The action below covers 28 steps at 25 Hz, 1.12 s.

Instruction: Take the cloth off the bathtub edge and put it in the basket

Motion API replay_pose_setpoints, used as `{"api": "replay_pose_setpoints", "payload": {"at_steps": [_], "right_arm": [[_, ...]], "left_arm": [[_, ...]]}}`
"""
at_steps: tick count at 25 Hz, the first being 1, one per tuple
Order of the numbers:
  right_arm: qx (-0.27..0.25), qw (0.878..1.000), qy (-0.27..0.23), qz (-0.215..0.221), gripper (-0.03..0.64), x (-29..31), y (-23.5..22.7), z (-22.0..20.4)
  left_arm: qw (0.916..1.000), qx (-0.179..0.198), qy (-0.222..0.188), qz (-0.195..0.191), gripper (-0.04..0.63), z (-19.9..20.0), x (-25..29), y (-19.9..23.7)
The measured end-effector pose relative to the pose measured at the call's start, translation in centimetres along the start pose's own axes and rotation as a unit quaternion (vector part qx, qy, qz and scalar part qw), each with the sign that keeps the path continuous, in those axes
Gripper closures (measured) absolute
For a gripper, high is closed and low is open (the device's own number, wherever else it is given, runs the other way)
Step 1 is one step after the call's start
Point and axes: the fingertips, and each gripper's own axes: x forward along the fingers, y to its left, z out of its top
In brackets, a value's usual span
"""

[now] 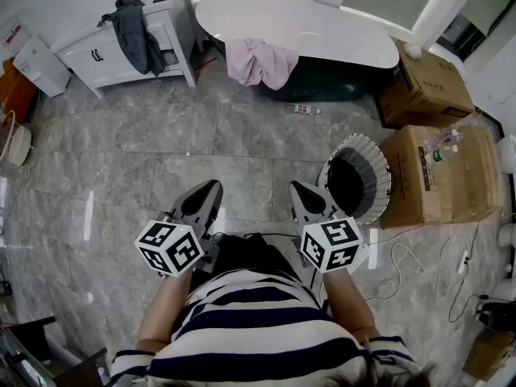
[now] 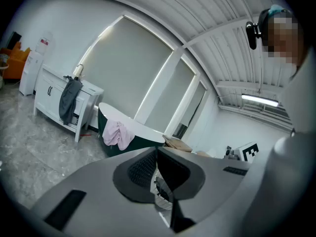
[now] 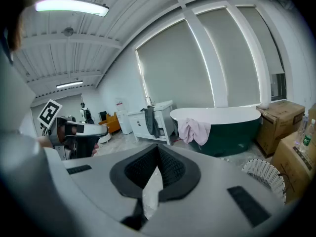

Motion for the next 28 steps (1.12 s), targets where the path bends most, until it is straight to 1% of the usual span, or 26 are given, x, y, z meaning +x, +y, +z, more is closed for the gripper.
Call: {"api": "replay_pose_setpoints", "payload": {"at_steps": [2, 5, 9, 11, 15, 19, 23, 26, 28], "right_arm": [[-0.001, 1.0, 0.0, 0.0, 0.591, 0.3, -0.2, 0.3], [0.0, 1.0, 0.004, 0.003, 0.591, 1.1, -0.3, 0.5], [-0.005, 1.0, 0.016, -0.001, 0.591, 2.9, 0.0, 0.5], [-0.004, 1.0, 0.015, -0.002, 0.591, 4.0, -0.1, 0.9], [0.008, 1.0, 0.008, -0.005, 0.591, 7.3, -0.4, 2.7], [0.004, 1.0, 0.002, -0.009, 0.591, 11.1, -0.6, 4.7], [0.013, 1.0, -0.006, -0.012, 0.591, 14.3, 0.0, 6.2], [0.019, 1.0, -0.008, -0.013, 0.591, 16.4, 0.4, 6.6], [0.02, 1.0, -0.005, -0.017, 0.591, 17.6, 0.7, 6.9]], "left_arm": [[0.9999, -0.013, -0.003, 0.008, 0.572, 0.2, 0.1, 0.4], [0.9994, -0.029, -0.016, 0.008, 0.572, 1.0, 0.7, 0.9], [1.0, 0.0, -0.007, 0.0, 0.572, 1.3, 2.4, 1.8], [0.9999, 0.005, -0.005, -0.008, 0.572, 1.7, 3.4, 2.7], [0.9997, -0.004, -0.007, -0.024, 0.572, 4.0, 5.8, 5.4], [0.9994, 0.023, 0.001, -0.025, 0.571, 6.3, 7.5, 8.5], [0.9991, 0.018, 0.015, -0.034, 0.572, 7.6, 8.4, 11.7], [0.9989, 0.021, 0.022, -0.035, 0.572, 8.3, 9.1, 13.7], [0.9988, 0.015, 0.026, -0.038, 0.572, 8.8, 9.6, 14.8]]}}
